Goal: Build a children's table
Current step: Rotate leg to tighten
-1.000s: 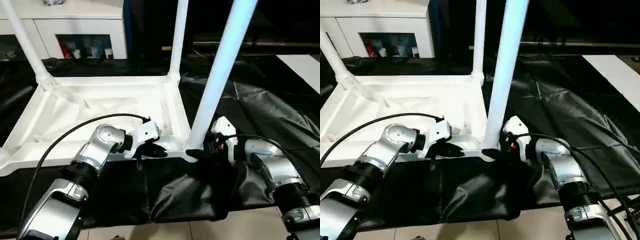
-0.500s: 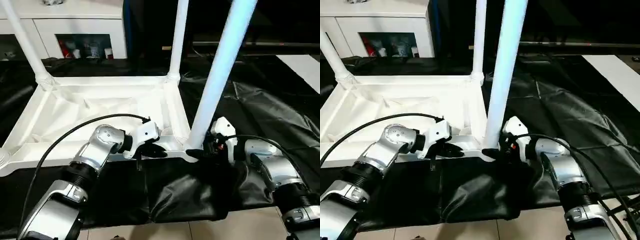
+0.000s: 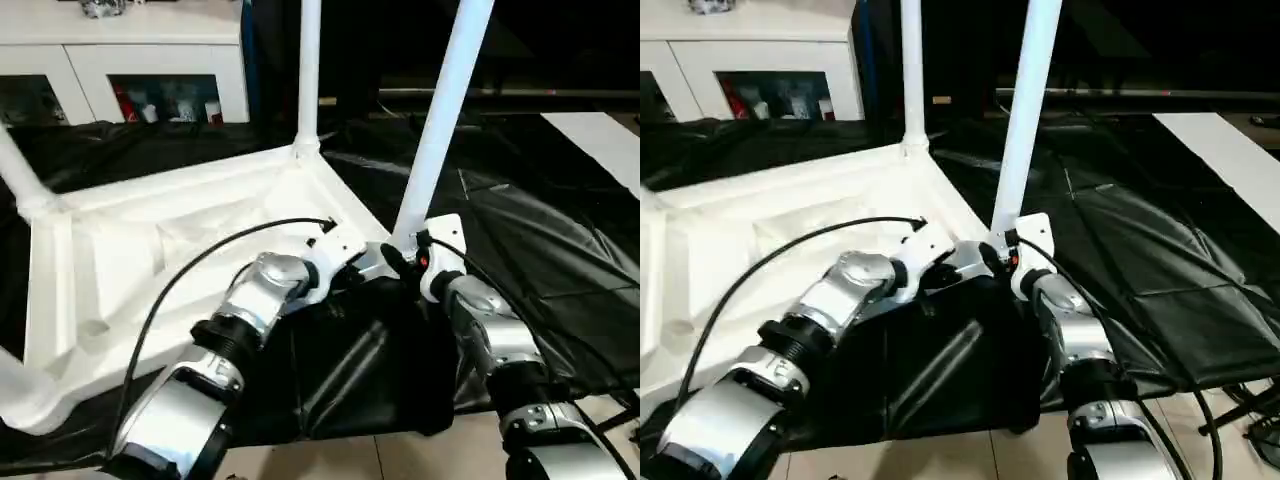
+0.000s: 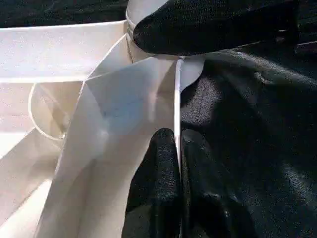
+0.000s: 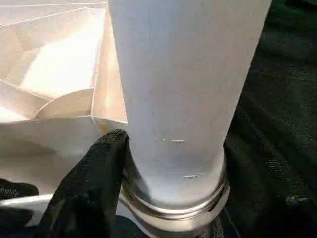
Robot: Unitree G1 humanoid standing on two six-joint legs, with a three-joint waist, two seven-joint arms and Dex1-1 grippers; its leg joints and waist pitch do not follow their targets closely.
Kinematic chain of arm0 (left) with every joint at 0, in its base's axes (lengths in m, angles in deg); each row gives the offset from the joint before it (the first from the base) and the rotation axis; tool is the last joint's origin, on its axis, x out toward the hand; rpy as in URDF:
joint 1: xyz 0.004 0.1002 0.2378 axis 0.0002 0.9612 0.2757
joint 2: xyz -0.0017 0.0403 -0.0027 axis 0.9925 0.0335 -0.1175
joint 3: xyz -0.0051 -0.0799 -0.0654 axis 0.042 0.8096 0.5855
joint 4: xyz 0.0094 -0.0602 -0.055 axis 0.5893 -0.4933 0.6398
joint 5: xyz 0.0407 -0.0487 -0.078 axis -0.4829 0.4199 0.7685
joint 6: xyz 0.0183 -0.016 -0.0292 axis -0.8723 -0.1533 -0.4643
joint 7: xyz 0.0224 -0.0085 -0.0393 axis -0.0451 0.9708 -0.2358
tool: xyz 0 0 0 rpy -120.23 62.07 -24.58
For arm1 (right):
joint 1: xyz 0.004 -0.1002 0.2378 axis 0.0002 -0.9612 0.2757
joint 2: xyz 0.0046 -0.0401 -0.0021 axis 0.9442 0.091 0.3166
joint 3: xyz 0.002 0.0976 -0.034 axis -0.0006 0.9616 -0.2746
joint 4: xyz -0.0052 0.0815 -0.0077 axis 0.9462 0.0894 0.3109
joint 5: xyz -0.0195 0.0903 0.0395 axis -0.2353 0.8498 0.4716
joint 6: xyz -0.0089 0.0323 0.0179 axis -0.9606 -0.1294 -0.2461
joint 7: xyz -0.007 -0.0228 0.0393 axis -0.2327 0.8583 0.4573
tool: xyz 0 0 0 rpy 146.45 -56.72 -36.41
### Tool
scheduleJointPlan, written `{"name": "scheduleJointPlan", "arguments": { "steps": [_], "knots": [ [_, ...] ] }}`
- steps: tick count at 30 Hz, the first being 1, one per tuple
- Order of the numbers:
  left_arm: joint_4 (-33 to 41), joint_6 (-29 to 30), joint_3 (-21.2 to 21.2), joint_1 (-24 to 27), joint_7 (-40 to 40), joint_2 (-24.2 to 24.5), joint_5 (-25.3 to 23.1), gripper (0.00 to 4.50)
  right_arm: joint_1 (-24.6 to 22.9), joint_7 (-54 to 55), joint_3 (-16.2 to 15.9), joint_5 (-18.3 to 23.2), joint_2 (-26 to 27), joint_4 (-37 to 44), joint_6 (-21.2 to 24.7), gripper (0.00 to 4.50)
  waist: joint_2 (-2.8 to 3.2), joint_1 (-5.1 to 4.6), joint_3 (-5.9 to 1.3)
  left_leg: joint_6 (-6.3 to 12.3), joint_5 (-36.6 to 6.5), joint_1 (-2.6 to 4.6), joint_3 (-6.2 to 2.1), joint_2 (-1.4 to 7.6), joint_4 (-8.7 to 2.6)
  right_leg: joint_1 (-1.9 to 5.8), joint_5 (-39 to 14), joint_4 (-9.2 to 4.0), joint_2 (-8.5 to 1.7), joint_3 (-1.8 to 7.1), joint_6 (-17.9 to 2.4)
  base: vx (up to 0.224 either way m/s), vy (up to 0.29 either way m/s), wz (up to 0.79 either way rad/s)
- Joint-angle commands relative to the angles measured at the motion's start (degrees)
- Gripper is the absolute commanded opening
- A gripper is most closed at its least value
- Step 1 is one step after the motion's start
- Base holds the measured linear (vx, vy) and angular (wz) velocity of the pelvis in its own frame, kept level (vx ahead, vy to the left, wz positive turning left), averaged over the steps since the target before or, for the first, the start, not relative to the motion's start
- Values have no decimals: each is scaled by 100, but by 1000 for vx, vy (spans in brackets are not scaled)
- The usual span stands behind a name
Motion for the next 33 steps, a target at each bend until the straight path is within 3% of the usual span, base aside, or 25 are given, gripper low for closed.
{"name": "scheduleJointPlan", "arguments": {
  "steps": [1,8,16,19,21,24,31,33],
  "knots": [
    [-236,-78,-24,78,202,-228,46,0,22,-4,-178,-90,164,-180,54,323,-98,-15,-283,226,-1764,25,-96,111,-373,164,-2825,-539,-276,166,-617,0,0,0],
    [-188,-257,0,68,-31,22,19,0,82,-427,-176,-33,-19,-10,-43,374,-109,-16,-278,256,-1783,12,-104,124,-387,164,-2788,-538,-276,163,-608,0,0,0],
    [336,-875,-273,416,-1673,778,179,0,-224,-2716,-688,227,-950,781,84,380,-128,25,-293,439,-1484,-43,-89,144,-370,223,-2386,-476,-299,188,-745,0,0,0],
    [560,-809,-323,542,-2287,1105,282,0,-386,-3462,-897,252,-1365,1081,109,380,-99,50,-327,455,-1238,-23,-82,178,-353,231,-1864,-393,-287,196,-949,0,0,0],
    [623,-834,-368,589,-2490,1244,284,0,-428,-3707,-973,242,-1488,1145,108,380,-91,26,-323,500,-1062,-43,-63,192,-347,243,-1230,-313,-260,196,-1231,0,0,0],
    [820,-799,-394,710,-2884,1439,384,0,-468,-3995,-1044,276,-1619,1232,98,380,-78,38,-329,496,-1033,-20,-45,204,-334,251,-990,-273,-261,195,-1395,0,0,0],
    [1055,-785,-382,842,-3167,1619,464,0,-472,-4278,-1110,311,-1714,1242,106,380,-90,47,-295,332,-1330,-4,-44,198,-356,231,-1636,-343,-280,207,-1228,0,0,0],
    [1094,-754,-380,853,-3164,1624,469,0,-454,-4297,-1108,305,-1690,1185,80,346,-91,41,-297,283,-1365,-1,-55,198,-360,228,-1733,-350,-286,211,-1170,0,0,0]
  ]
}}
